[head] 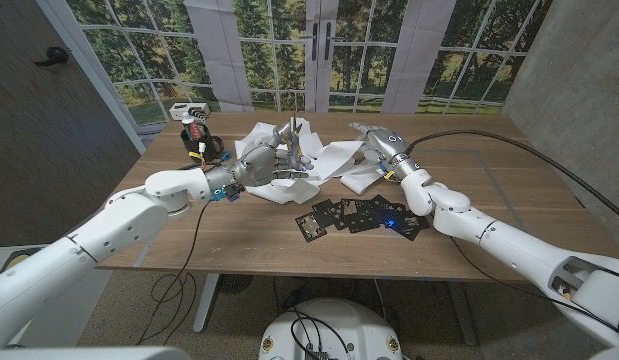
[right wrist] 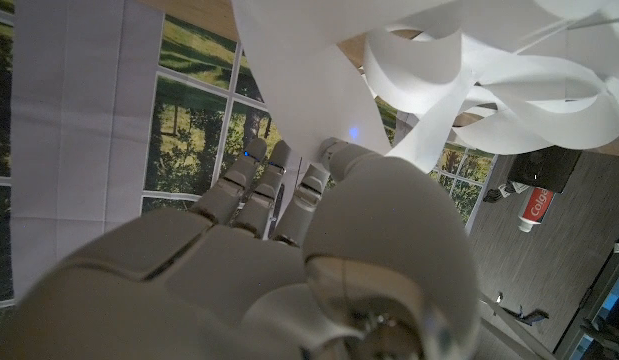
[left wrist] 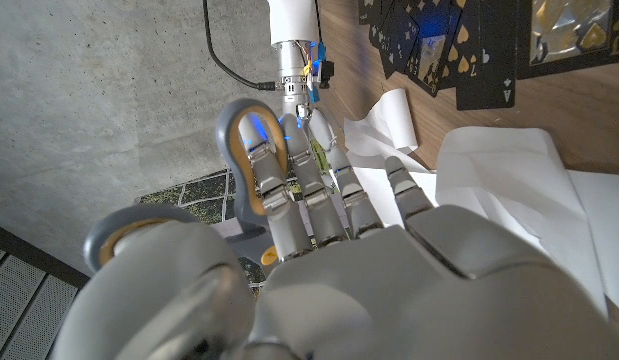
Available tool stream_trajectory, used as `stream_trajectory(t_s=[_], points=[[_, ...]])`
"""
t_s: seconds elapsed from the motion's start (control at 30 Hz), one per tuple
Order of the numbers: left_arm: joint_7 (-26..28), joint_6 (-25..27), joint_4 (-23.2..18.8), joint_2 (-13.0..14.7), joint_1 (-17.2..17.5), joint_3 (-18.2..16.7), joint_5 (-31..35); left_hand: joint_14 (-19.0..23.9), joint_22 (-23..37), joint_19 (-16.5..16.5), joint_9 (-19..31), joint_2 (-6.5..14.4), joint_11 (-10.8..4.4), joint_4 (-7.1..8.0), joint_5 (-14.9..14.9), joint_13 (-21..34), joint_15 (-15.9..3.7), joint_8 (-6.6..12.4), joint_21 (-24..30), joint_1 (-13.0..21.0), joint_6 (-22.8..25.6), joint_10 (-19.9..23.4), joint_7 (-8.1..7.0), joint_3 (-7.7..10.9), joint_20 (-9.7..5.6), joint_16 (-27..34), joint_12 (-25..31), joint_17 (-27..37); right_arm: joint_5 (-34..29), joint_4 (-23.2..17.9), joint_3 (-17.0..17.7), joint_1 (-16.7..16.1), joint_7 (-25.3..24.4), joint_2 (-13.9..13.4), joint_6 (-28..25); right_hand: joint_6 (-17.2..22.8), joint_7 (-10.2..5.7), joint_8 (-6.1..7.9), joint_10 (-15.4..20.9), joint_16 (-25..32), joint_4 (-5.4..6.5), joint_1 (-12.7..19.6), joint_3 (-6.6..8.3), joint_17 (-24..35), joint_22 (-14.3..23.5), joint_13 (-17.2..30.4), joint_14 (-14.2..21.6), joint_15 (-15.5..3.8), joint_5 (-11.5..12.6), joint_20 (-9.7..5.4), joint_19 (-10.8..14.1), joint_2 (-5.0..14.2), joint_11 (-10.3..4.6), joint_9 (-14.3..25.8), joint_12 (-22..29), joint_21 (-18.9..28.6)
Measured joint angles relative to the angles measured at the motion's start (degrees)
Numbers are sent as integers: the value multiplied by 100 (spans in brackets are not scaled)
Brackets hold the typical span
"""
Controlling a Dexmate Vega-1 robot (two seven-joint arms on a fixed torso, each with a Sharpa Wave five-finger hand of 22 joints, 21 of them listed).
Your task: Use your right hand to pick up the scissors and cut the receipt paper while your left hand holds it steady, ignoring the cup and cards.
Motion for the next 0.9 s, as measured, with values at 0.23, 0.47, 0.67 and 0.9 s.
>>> stream_trajectory(t_s=[0.23, 0.47, 0.67, 0.9], points=[[33, -20, 18, -56, -44, 40, 46, 0, 0, 0, 0, 30, 4, 0, 0, -4, 0, 1, 0, -30, 0, -4, 0, 0, 0, 0, -1, 0, 114, -253, 172, -157, -109, -36, -120, 346, -196, 38, 39, -51, -68, -90, -38, -101, 0, -33, 95, -28, 117, 22, 18, -87, -2, 5, 26, 0], [58, -40, 21, -90, -58, 56, 68, 0, 0, 0, 0, 30, 5, 0, -1, -3, 0, 5, 0, -30, 0, -5, 0, 0, 0, -40, 22, 0, 131, -467, 274, -265, -137, -107, -247, 2385, -583, 567, 193, -110, -240, -306, -30, -196, 0, 244, 95, -28, 449, 94, -55, 64, 110, 70, 110, -29], [85, -57, 11, -93, -31, 57, 71, 0, 0, 0, 0, 60, 6, 0, -1, 0, 0, 6, 0, 0, 0, -6, 0, 0, 0, -40, 22, 0, 83, -570, 310, -326, -177, -140, -316, 3091, -622, 660, 332, -110, -319, -344, 49, -169, 1, 422, 198, -9, 620, 94, -55, 69, 164, 70, 296, -29], [110, -79, -22, -74, 27, 43, 65, 0, 0, 0, 0, 60, 7, 0, -2, -1, 0, 11, 0, 0, -1, -7, 0, 0, 0, -40, 22, -1, 29, -658, 335, -368, -206, -145, -365, 3290, -578, 336, 102, -115, -157, -513, 410, -41, 1, 1427, 805, -25, 1346, 186, 232, 38, 91, 260, 990, 17]])
